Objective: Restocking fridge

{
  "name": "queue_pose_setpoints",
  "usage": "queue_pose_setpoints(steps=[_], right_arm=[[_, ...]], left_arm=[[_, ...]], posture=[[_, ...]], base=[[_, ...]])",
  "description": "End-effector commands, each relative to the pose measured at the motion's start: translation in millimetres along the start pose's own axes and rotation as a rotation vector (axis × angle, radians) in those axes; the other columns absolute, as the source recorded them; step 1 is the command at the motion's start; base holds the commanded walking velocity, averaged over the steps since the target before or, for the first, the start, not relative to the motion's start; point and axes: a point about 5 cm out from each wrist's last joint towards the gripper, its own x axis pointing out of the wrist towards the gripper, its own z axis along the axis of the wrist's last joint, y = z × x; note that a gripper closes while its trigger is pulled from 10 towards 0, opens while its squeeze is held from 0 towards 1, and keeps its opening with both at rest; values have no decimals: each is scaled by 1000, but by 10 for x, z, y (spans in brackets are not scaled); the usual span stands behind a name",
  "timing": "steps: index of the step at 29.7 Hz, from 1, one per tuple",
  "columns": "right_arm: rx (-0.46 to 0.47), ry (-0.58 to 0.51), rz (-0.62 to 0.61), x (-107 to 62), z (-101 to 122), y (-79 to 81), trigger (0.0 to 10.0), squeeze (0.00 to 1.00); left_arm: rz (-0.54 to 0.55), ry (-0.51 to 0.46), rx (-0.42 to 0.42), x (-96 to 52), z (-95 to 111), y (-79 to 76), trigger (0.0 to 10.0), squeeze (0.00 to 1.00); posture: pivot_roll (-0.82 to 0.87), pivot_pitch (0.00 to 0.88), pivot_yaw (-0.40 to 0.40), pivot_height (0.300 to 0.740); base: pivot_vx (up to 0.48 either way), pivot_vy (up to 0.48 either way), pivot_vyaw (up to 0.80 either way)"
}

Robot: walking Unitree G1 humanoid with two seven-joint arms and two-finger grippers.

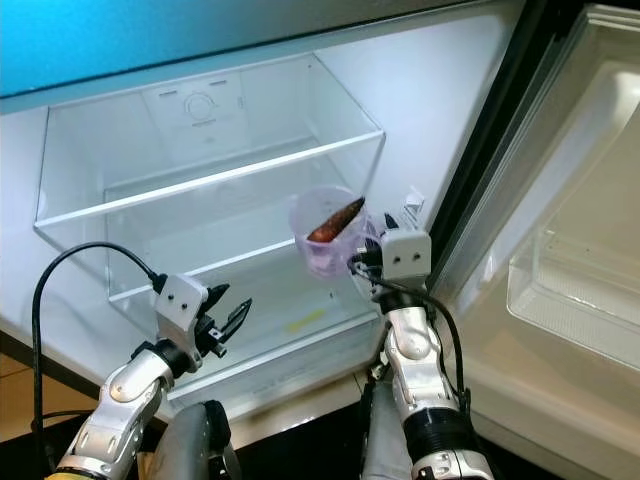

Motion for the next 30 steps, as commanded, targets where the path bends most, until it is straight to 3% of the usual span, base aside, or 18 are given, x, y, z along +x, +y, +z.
queue_pose_setpoints(steps=[1, 11, 13, 15, 20, 23, 24, 25, 30], right_arm=[[-2, 32, 5, -2, -50, 22, 10000, 0], [1, 90, 23, 153, -31, -2, 10000, 0], [-16, 94, 73, 89, -46, -35, 10000, 0], [7, 53, 197, -61, -2, -78, 10000, 0], [3, 3, 300, -191, 96, -129, 10000, 0], [65, -84, 386, -263, 398, -214, 10000, 0], [65, -84, 386, -263, 398, -214, 10000, 0], [90, -140, 425, -272, 603, -232, 10000, 0], [111, -220, 386, -216, 852, -299, 10000, 0]], left_arm=[[9, 7, -11, -14, -6, 5, 10000, 0], [78, 13, 29, -78, 85, 234, 10000, 0], [83, 19, 33, -96, 78, 242, 10000, 0], [87, 25, 30, -106, 63, 237, 10000, 0], [84, 29, 25, -100, 49, 220, 10000, 0], [66, 34, 20, -65, 38, 180, 10000, 0], [66, 34, 20, -65, 38, 180, 10000, 0], [62, 34, 18, -52, 40, 176, 10000, 0], [59, 35, 19, -51, 43, 177, 10000, 0]], posture=[[4, 190, 54, 560], [29, 202, 39, 560], [27, 203, 35, 560], [20, 208, 34, 560], [3, 209, 36, 560], [-8, 205, 43, 560], [-8, 205, 43, 560], [-11, 203, 44, 560], [-10, 200, 45, 560]], base=[[0, 0, 0], [0, 0, 0], [0, 0, 0], [0, 0, 0], [0, 0, 0], [0, 0, 0], [0, 0, 0], [0, 0, 0], [0, 0, 0]])
